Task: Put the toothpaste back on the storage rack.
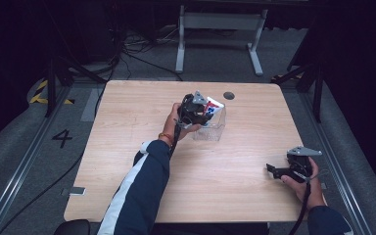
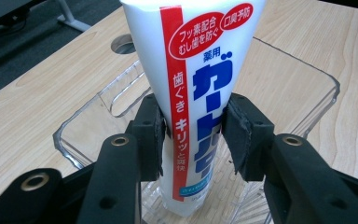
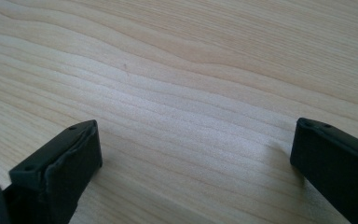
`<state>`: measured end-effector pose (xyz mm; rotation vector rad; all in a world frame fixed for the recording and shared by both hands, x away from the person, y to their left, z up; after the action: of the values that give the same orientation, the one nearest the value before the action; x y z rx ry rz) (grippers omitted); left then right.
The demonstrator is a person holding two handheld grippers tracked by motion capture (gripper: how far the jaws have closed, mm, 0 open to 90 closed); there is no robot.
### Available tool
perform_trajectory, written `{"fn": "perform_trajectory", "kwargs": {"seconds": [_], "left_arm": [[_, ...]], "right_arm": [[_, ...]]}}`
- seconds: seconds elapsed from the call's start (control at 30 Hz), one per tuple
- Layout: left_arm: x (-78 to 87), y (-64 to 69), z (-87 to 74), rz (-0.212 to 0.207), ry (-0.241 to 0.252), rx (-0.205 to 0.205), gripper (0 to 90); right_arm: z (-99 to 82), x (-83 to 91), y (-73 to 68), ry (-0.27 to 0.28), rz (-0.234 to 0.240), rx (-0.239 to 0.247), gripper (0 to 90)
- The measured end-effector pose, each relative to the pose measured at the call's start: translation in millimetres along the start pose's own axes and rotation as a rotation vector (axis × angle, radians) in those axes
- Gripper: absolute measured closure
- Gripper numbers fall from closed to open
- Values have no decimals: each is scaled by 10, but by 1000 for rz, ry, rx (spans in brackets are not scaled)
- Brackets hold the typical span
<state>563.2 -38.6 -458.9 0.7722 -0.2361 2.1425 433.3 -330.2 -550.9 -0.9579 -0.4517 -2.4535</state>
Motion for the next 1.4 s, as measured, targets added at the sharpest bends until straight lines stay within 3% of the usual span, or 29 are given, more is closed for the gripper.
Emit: {"fn": "perform_trajectory", "kwargs": {"seconds": [0.3, 0.7, 1.17, 1.4], "left_arm": [[21, 39, 23, -30, 36, 32, 616], [64, 69, 30, -17, 38, 12, 580], [315, 126, 59, -1, 26, -51, 466], [418, 139, -17, 2, -5, -103, 447]], "right_arm": [[0, 0, -1, 0, 0, -1, 20], [0, 0, 0, 0, 0, 0, 19], [1, 0, -3, 1, 1, -2, 20], [0, 0, -2, 0, 0, -2, 19]]}}
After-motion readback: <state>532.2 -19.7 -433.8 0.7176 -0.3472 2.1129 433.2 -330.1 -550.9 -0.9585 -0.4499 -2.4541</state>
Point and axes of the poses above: each handheld gripper's, and its own axes: x roughly backward along the jaws, z roughly out of its top, y roughly to its right, the point moved 9 cm from there along -x, roughly forward along the jaws, and after that the axes turned 11 degrees about x, right-handed, at the moved point
